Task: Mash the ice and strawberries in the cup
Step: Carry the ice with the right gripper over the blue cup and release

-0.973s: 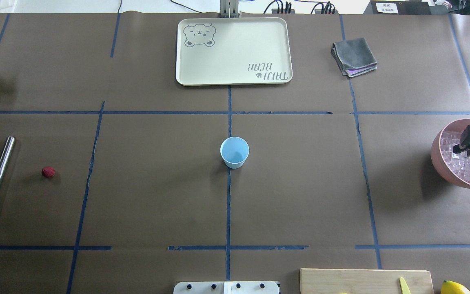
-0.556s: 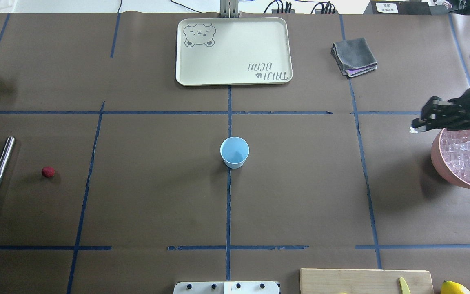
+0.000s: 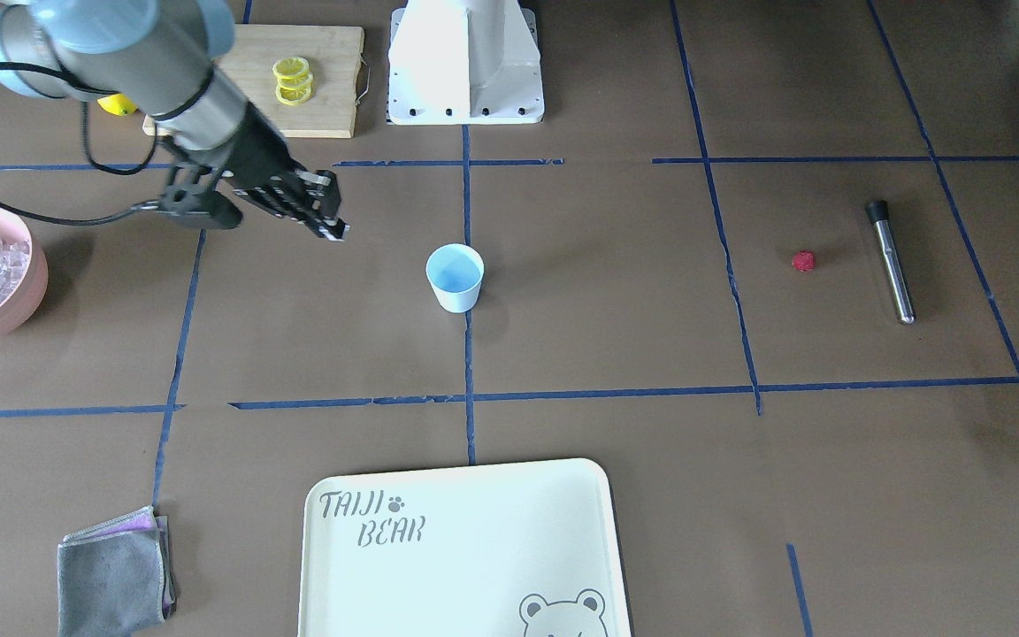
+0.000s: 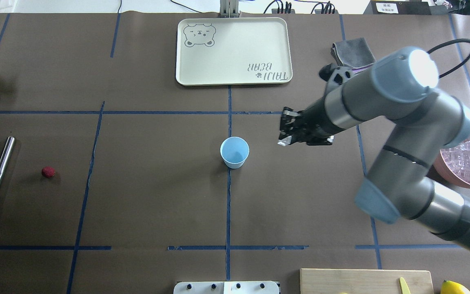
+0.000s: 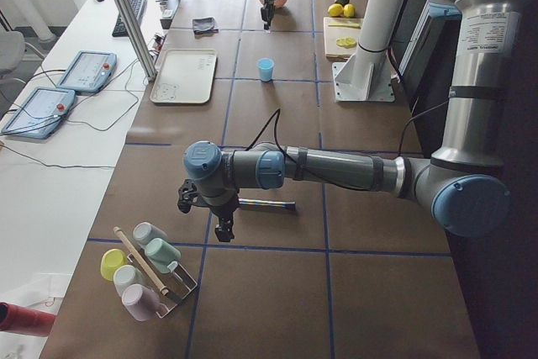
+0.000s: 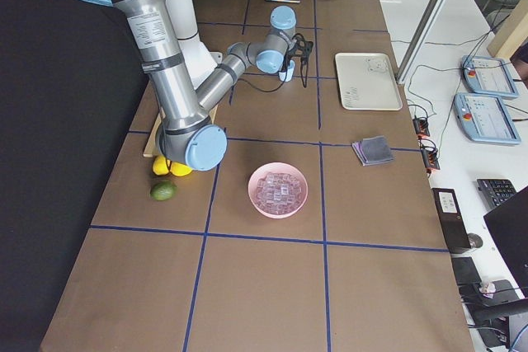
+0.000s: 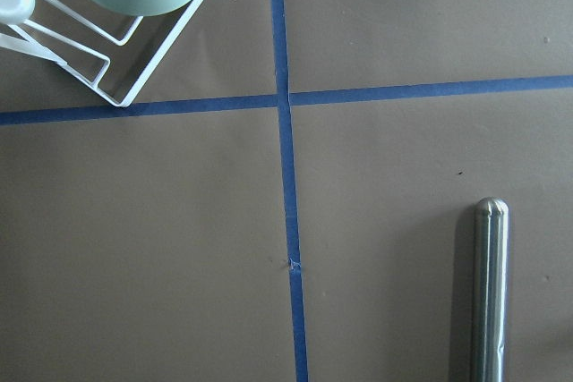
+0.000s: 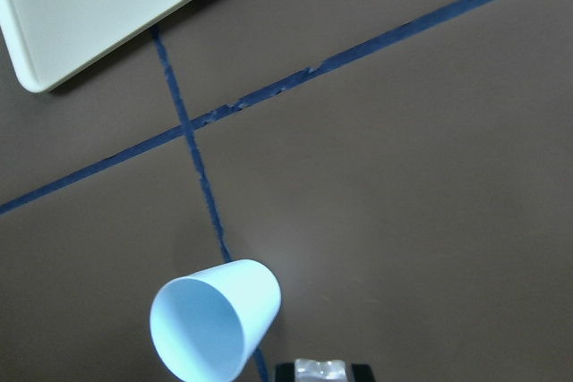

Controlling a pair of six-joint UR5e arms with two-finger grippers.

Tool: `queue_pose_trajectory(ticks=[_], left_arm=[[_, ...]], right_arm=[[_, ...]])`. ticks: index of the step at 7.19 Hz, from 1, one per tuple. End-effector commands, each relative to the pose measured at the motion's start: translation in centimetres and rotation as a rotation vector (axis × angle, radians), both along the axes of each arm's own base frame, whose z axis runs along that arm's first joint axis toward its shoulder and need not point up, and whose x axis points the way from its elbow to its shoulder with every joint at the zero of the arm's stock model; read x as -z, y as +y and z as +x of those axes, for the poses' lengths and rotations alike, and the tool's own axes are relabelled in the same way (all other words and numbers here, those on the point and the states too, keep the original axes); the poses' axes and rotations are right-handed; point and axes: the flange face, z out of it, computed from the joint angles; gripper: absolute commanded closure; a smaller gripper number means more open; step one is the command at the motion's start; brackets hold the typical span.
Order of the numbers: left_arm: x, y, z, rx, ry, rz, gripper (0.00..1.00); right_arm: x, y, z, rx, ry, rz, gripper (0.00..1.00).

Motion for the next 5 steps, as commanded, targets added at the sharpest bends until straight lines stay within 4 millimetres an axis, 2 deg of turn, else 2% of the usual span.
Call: queue_pose_trajectory(ticks=[1, 2, 3, 4, 5], left_arm=[[0.2, 0.0, 0.0, 0.0, 0.0, 0.004, 0.0], [0.3, 0.0, 0.0, 0.001, 0.002, 0.004, 0.0], [0.3, 0.0, 0.0, 0.0, 0.0, 0.006, 0.0], [0.3, 0.0, 0.0, 0.002, 0.0, 0.005, 0.0], [0.3, 0.0, 0.0, 0.001, 0.0, 0.006, 0.0]], right_arm=[[3.3, 0.5, -7.3, -0.023, 0.024, -0.019, 0.99], [4.0, 1.1, -9.0, -0.028, 0.031, -0.007, 0.98], [3.7, 1.3, -9.3, -0.039, 0.039, -0.01, 0.98], [3.3, 1.0, -9.6, -0.044, 0.05, -0.014, 0.78], [3.2, 1.0, -9.8, -0.044, 0.054, -0.016, 0.45]])
